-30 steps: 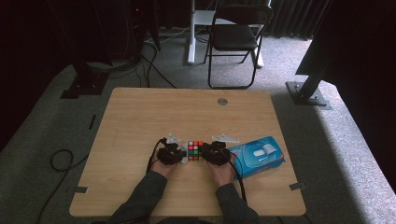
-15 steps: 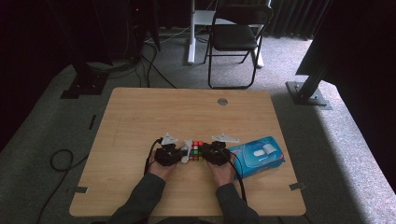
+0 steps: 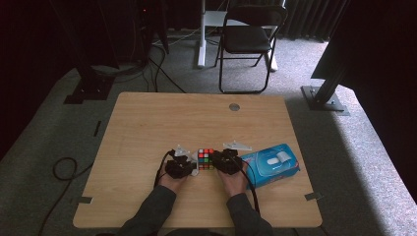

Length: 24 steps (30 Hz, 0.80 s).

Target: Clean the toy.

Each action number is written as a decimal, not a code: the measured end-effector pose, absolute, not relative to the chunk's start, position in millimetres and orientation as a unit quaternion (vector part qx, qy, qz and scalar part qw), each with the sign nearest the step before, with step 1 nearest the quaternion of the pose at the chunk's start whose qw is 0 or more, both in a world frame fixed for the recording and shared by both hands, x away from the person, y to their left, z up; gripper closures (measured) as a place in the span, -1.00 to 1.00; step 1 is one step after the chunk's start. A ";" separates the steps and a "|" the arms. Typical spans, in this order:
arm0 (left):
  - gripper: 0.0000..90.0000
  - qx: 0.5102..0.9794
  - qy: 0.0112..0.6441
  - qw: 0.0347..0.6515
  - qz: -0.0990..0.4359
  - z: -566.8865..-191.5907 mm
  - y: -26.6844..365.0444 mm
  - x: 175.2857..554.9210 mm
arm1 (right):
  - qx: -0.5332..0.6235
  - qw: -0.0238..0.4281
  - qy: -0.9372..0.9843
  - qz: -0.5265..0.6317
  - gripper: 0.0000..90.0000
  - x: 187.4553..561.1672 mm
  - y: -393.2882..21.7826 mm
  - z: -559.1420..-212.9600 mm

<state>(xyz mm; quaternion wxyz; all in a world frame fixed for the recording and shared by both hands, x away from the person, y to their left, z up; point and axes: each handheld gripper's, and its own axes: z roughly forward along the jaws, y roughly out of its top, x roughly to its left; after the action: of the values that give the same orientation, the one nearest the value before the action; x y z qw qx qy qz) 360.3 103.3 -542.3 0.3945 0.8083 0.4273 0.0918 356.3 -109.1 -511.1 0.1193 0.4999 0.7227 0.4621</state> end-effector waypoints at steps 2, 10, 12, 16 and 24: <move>0.85 0.813 0.422 0.389 0.095 -541.0 102.5 360.7 | 0.500 0.120 0.724 0.461 0.50 356.3 -108.8 -510.6; 0.84 0.798 0.434 0.408 0.092 -535.8 114.3 370.1 | 0.483 0.114 0.738 0.457 0.51 358.1 -108.5 -508.9; 0.84 0.791 0.441 0.415 0.091 -533.3 118.4 373.3 | 0.471 0.107 0.746 0.459 0.52 357.5 -107.7 -508.9; 0.84 0.772 0.454 0.436 0.088 -528.6 127.8 379.3 | 0.449 0.100 0.759 0.461 0.54 356.4 -105.1 -508.7; 0.81 0.763 0.453 0.457 0.065 -530.3 131.4 384.3 | 0.423 0.098 0.775 0.458 0.52 355.8 -102.6 -507.5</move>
<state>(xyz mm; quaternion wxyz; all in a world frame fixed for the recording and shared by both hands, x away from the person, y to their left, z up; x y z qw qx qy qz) 384.3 131.4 -530.3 0.4572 0.7627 0.4528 0.0646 355.8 -102.6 -507.5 0.0980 0.4231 0.7754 0.4584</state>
